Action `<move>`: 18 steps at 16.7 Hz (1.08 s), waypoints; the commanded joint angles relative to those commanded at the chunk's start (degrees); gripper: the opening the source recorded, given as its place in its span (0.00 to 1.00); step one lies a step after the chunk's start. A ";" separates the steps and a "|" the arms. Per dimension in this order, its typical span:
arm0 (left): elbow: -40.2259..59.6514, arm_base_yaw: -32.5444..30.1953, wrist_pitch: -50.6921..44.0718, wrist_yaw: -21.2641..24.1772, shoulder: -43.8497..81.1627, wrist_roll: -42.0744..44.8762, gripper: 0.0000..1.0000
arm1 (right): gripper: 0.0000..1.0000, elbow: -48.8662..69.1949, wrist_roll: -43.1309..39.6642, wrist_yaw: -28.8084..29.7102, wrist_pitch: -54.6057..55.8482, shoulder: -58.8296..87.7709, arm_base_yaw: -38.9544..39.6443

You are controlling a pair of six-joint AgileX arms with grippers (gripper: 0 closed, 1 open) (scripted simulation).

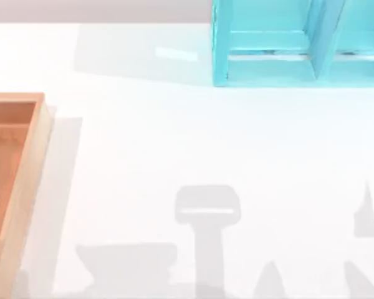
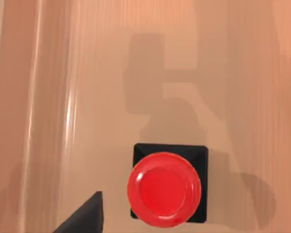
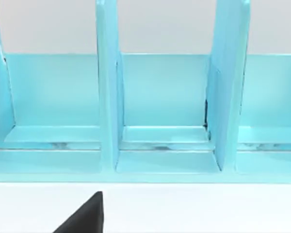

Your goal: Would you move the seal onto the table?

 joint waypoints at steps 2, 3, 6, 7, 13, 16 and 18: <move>7.80 2.04 -7.70 -0.10 10.10 2.00 1.00 | 1.00 0.00 0.00 0.00 0.00 0.00 0.00; 11.24 2.92 -11.17 -0.11 14.48 2.92 1.00 | 1.00 0.00 0.00 0.00 0.00 0.00 0.00; 19.47 4.89 -19.62 0.01 24.49 5.25 1.00 | 1.00 0.00 0.00 0.00 0.00 0.00 0.00; 21.46 5.32 -21.68 0.08 26.75 5.84 1.00 | 1.00 0.00 0.00 0.00 0.00 0.00 0.00; 24.68 5.90 -24.97 0.25 30.15 6.79 1.00 | 1.00 0.00 0.00 0.00 0.00 0.00 0.00; 23.68 5.70 -23.98 0.24 30.22 6.68 1.00 | 1.00 0.00 0.00 0.00 0.00 0.00 0.00; 20.99 5.83 -20.92 0.26 31.00 6.70 1.00 | 1.00 0.00 0.00 0.00 0.00 0.00 0.00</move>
